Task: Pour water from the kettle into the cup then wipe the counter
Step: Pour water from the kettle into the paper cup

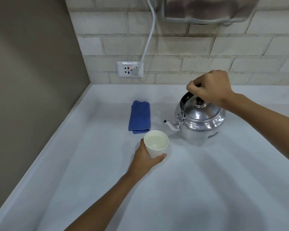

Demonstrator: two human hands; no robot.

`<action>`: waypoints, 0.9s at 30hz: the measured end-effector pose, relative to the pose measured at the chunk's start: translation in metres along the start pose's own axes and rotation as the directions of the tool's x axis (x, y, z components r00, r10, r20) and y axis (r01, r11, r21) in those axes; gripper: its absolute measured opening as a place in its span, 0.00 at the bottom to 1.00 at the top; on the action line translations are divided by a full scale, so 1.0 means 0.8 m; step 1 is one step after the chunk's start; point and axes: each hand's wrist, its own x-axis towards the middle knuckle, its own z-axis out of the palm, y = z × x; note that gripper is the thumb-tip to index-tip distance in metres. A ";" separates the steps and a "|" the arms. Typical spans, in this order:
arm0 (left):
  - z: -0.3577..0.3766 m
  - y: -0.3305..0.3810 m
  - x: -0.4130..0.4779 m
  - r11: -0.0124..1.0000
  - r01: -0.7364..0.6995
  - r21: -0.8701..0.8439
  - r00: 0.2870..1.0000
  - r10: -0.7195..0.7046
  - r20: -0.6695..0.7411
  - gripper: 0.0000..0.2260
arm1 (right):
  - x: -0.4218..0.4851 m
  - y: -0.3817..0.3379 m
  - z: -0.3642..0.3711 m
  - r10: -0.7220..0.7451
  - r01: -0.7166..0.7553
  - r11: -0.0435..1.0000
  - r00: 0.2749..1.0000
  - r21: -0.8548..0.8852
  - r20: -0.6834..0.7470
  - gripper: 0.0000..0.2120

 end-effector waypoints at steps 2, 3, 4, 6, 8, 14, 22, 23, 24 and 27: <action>0.000 0.000 0.000 1.000 0.000 -0.003 1.000 0.000 0.001 0.34 | 0.006 0.014 0.009 0.122 -0.123 0.991 0.992 0.056 0.018 0.19; 0.000 0.000 0.000 1.000 0.000 -0.008 1.000 0.000 0.003 0.34 | 0.011 0.021 0.014 0.178 -0.179 0.981 0.984 0.078 0.024 0.20; 0.000 0.000 0.000 1.000 0.002 -0.015 1.000 -0.002 0.005 0.34 | 0.015 0.028 0.020 0.229 -0.231 0.968 0.973 0.094 0.030 0.20; 0.001 0.000 0.001 1.000 0.003 -0.021 1.000 -0.003 0.007 0.33 | 0.026 0.040 0.033 0.312 -0.314 0.943 0.949 0.106 0.039 0.20; 0.001 0.000 0.001 1.000 0.003 -0.018 1.000 -0.003 0.008 0.33 | 0.036 0.049 0.047 0.367 -0.371 0.922 0.929 0.111 0.049 0.20; 0.001 -0.001 0.001 1.000 0.018 -0.015 1.000 -0.018 0.008 0.33 | 0.055 0.063 0.090 0.437 -0.445 0.888 0.895 0.111 0.089 0.22; 0.001 -0.004 0.002 0.999 0.039 0.014 0.999 -0.039 0.001 0.33 | 0.069 0.068 0.123 0.440 -0.453 0.886 0.888 0.097 0.132 0.22; 0.001 -0.004 0.003 0.999 0.040 0.015 0.999 -0.040 0.000 0.33 | 0.071 0.067 0.125 0.442 -0.456 0.885 0.886 0.094 0.138 0.22; 0.001 -0.005 0.003 0.999 0.043 0.015 0.999 -0.043 0.000 0.33 | 0.072 0.067 0.127 0.446 -0.460 0.883 0.883 0.089 0.145 0.22; 0.002 -0.006 0.003 0.999 0.042 0.021 0.999 -0.042 0.000 0.34 | 0.073 0.066 0.132 0.458 -0.475 0.875 0.875 0.089 0.158 0.22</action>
